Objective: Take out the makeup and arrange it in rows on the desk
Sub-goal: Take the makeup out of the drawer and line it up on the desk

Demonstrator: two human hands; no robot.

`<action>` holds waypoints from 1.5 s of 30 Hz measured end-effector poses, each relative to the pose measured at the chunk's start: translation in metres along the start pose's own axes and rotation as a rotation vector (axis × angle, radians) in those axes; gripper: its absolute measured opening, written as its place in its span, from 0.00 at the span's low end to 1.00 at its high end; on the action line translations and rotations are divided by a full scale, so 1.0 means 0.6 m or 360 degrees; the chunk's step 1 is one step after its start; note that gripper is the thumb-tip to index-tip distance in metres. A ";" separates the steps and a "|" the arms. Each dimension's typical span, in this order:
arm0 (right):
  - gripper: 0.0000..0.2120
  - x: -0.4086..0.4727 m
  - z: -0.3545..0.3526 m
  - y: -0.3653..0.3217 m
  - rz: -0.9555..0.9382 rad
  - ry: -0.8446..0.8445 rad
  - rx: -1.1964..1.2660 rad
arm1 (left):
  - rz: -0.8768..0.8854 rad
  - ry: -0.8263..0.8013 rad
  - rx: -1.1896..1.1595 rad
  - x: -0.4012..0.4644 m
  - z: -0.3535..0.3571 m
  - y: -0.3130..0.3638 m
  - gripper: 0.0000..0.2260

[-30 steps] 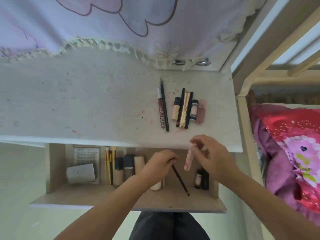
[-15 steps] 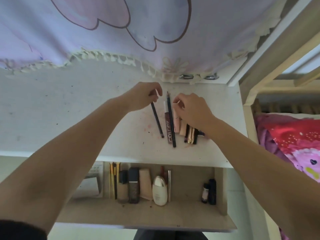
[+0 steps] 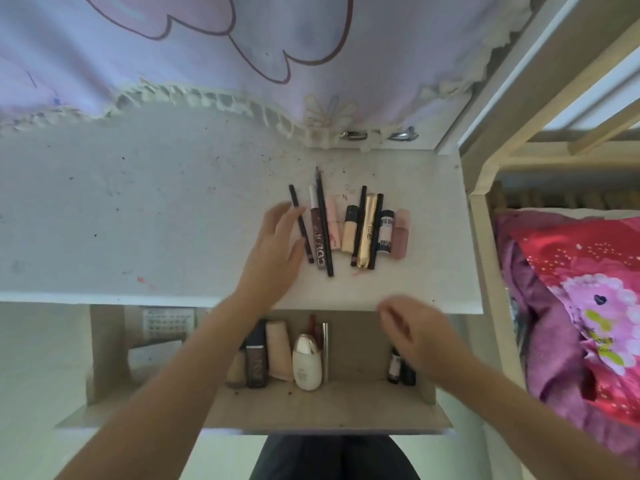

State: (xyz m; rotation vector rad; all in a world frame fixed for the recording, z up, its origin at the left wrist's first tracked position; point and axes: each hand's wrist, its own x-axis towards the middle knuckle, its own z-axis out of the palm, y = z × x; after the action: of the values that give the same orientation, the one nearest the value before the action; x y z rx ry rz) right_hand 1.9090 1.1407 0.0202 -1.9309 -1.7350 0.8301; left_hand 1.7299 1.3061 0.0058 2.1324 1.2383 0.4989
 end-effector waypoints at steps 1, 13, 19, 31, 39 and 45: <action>0.08 -0.031 0.027 0.018 0.0111 -0.0200 -0.0095 | -0.0001 0.0116 -0.0039 -0.047 0.010 -0.003 0.15; 0.15 -0.067 0.171 0.121 0.0289 -0.0978 -0.1461 | -0.0165 -0.0921 0.1027 -0.190 0.208 -0.064 0.26; 0.20 -0.081 0.183 0.134 0.0153 -0.0508 -0.1189 | -0.0092 -0.0821 0.1090 -0.192 0.219 -0.059 0.19; 0.09 -0.055 0.106 0.078 0.0223 -0.0338 -0.0245 | -0.0352 -0.0657 -0.0033 -0.171 0.152 0.029 0.11; 0.02 0.087 -0.128 0.047 0.0398 0.0537 0.0378 | -0.0433 0.0045 -0.0400 -0.013 -0.076 0.030 0.05; 0.07 0.178 -0.117 0.095 0.0577 0.0383 0.0094 | -0.0654 -0.0006 -0.0059 0.121 -0.048 -0.033 0.09</action>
State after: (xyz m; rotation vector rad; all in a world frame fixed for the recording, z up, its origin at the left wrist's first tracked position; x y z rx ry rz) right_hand 2.0036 1.2442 0.0178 -2.2357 -1.2292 0.7205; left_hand 1.7355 1.3862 0.0149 1.7788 1.5990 0.3329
